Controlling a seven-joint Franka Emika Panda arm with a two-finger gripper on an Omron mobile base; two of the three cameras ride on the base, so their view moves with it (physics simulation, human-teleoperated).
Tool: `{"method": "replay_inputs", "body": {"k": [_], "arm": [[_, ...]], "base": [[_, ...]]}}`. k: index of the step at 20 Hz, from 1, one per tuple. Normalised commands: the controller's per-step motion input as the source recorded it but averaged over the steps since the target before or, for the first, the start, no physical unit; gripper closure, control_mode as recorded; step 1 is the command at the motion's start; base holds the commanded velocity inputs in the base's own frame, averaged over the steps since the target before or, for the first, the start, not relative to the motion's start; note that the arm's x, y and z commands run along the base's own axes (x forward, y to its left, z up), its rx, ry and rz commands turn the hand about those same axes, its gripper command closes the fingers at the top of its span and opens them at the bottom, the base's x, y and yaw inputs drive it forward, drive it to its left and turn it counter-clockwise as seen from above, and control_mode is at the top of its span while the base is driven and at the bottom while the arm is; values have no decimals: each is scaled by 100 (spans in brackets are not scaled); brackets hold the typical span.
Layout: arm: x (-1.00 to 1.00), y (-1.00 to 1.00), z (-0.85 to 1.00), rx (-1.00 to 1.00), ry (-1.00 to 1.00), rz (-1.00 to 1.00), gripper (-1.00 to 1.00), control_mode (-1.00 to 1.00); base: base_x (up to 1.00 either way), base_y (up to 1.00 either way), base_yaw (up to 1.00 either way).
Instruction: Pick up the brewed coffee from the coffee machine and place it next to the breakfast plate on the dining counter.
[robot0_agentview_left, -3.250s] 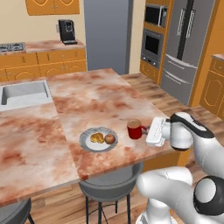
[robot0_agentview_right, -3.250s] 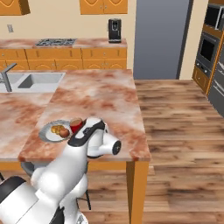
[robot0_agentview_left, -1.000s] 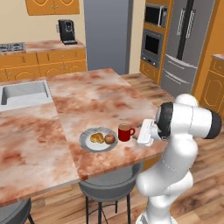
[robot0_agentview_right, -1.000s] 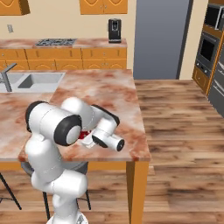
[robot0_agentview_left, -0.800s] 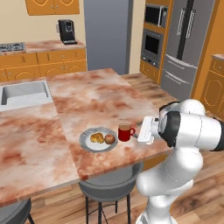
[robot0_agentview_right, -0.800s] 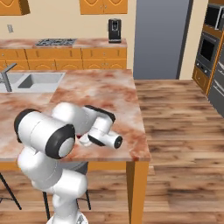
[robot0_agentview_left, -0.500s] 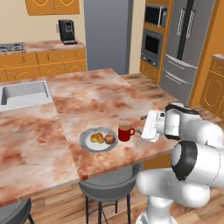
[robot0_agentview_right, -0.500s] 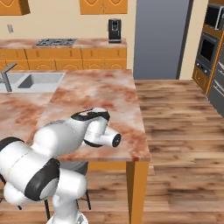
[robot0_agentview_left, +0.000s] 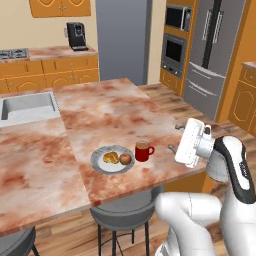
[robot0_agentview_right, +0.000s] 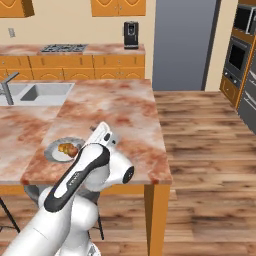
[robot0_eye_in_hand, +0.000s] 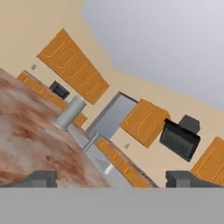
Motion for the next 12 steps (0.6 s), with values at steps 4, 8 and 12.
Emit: {"method": "replay_inputs", "body": {"k": [4, 8, 12], "arm": [[-98, -3, 97, -4, -26, 9, -100, -100], [-81, 0, 92, -9, -18, 11, -100, -100], [-67, 0, 86, -9, -10, 5, -100, -100]], "base": [[0, 0, 0], [0, 0, 0], [0, 0, 0]]}}
